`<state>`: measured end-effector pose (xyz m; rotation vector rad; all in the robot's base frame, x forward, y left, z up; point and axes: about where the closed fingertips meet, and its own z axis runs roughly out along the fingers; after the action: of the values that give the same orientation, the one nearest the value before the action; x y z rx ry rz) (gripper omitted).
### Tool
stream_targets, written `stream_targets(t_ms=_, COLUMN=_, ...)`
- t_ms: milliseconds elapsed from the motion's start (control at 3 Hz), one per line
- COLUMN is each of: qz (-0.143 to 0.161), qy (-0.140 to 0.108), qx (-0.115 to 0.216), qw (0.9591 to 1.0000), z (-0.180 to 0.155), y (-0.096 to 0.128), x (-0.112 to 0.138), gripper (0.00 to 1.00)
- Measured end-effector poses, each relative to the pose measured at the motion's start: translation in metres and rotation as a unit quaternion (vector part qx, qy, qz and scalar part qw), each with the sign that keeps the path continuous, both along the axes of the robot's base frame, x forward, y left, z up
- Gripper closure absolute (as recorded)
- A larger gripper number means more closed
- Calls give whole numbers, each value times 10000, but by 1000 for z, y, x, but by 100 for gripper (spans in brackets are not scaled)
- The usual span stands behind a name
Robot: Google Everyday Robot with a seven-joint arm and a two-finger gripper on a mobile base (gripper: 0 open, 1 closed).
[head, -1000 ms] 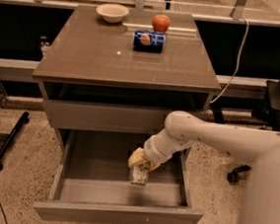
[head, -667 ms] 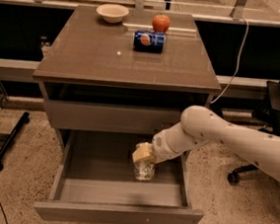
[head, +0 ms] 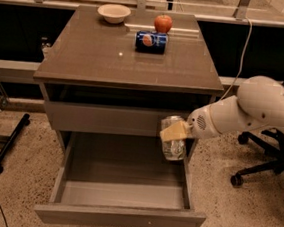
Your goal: Pick 7up can from middle drawer and place on counter
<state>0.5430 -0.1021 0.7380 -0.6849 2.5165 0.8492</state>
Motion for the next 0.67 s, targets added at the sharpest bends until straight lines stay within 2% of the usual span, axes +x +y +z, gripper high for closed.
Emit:
stream_targets(t_ms=333, qz=418, qy=-930, qx=-116, qw=9947, z=76, y=-26, x=14, gripper=100)
stream_targets(t_ms=667, qz=629, qy=-2089, qx=-321, qw=9754, z=149, y=-50, x=42, gripper=100)
